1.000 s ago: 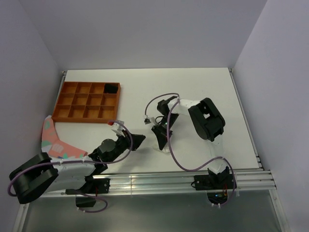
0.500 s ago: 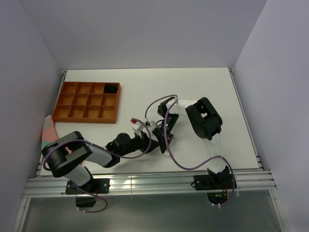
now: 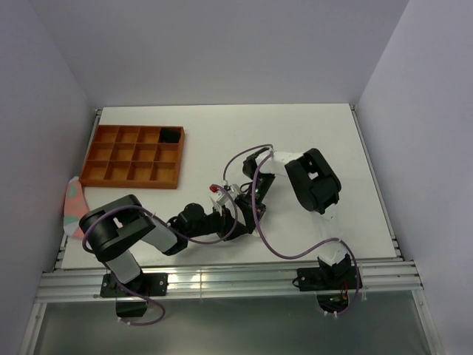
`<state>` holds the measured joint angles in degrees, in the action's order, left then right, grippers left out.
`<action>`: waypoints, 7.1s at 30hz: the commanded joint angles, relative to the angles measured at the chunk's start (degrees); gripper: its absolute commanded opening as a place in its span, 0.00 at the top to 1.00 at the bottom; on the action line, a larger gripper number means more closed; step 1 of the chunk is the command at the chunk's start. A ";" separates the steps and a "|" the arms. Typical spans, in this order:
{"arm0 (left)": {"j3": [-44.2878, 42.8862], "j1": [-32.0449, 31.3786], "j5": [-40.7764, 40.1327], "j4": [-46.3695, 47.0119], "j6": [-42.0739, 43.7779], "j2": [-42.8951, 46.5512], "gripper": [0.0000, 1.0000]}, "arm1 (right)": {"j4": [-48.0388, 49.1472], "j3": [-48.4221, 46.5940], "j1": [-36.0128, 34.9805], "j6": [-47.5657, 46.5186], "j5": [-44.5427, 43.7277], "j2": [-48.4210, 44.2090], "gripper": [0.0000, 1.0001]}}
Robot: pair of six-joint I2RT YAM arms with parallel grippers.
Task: Roll the socks
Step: Roll the sock at the center of the board.
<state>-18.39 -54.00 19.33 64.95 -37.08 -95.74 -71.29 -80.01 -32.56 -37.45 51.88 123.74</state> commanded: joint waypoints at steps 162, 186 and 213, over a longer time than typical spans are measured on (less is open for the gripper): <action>-49.99 10.84 25.32 -86.83 4.65 -25.72 1.00 | 50.19 51.00 -14.89 -14.49 -34.82 -70.93 0.57; -50.43 11.28 26.81 -88.06 7.11 -27.48 1.00 | 65.13 57.86 -29.14 -22.22 -48.18 -64.60 0.56; -43.57 13.22 26.99 -75.87 -1.75 -23.79 0.97 | 60.48 55.93 -28.35 -16.25 -45.03 -61.43 0.98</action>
<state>-64.90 -41.25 53.84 -14.50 -36.97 -119.85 -7.05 -22.76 -61.25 -56.82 3.95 64.10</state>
